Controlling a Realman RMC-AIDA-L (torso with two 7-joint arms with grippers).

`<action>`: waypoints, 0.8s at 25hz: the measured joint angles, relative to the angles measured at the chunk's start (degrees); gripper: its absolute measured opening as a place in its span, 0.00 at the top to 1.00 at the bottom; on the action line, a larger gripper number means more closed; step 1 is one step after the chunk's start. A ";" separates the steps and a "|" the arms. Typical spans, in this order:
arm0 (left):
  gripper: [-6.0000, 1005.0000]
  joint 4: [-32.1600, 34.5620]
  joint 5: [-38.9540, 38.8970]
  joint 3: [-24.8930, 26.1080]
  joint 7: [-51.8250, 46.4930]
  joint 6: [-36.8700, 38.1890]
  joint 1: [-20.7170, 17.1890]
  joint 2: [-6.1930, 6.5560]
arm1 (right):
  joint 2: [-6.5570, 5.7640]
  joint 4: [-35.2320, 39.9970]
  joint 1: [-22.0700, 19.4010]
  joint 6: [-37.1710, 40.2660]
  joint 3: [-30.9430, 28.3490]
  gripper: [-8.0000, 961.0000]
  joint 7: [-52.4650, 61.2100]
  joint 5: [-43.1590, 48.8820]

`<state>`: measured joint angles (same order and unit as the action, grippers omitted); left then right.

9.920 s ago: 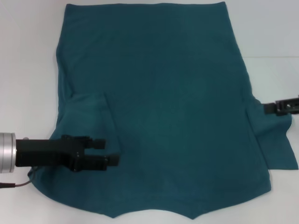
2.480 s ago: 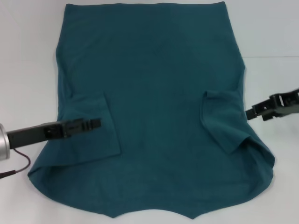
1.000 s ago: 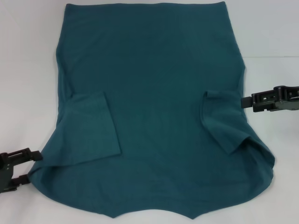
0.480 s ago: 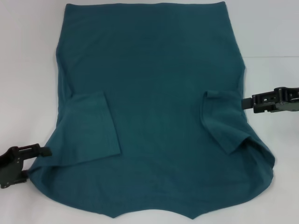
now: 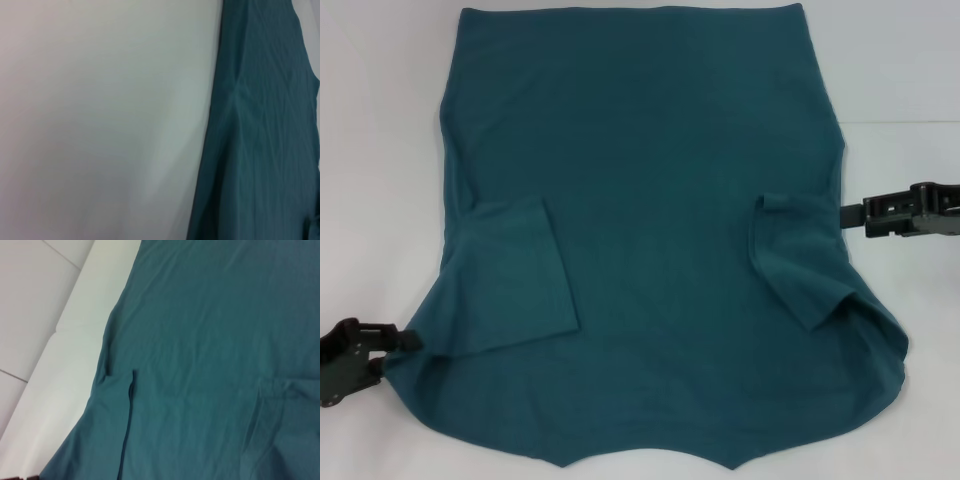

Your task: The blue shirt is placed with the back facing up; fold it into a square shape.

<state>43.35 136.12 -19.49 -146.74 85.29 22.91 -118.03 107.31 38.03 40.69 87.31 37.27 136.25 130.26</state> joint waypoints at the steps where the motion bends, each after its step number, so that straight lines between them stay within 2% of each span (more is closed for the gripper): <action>1: 0.58 0.00 0.00 0.05 0.23 0.26 -0.02 0.01 | 0.00 -0.01 -0.03 -0.04 -0.39 0.33 -0.02 0.00; 9: 0.88 -0.03 -0.13 0.65 3.39 2.74 0.08 0.28 | -0.39 -0.08 -0.58 -0.47 -1.38 0.33 -0.56 0.44; 12: 0.91 -0.03 -1.13 1.11 4.59 3.94 0.33 0.46 | -1.00 0.07 -1.13 0.68 -1.02 0.33 -0.71 0.65; 14: 0.93 0.01 -1.85 1.17 4.86 4.29 0.42 0.58 | -1.91 0.28 -1.75 2.70 -0.68 0.33 -0.42 1.35; 20: 0.99 -0.06 -2.26 1.21 4.81 3.38 1.36 0.94 | -6.16 0.62 -4.43 9.05 -1.02 0.33 2.63 7.99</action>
<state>43.30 133.86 -18.28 -141.93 88.67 24.27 -117.10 101.15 38.65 36.25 96.36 36.25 138.89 138.24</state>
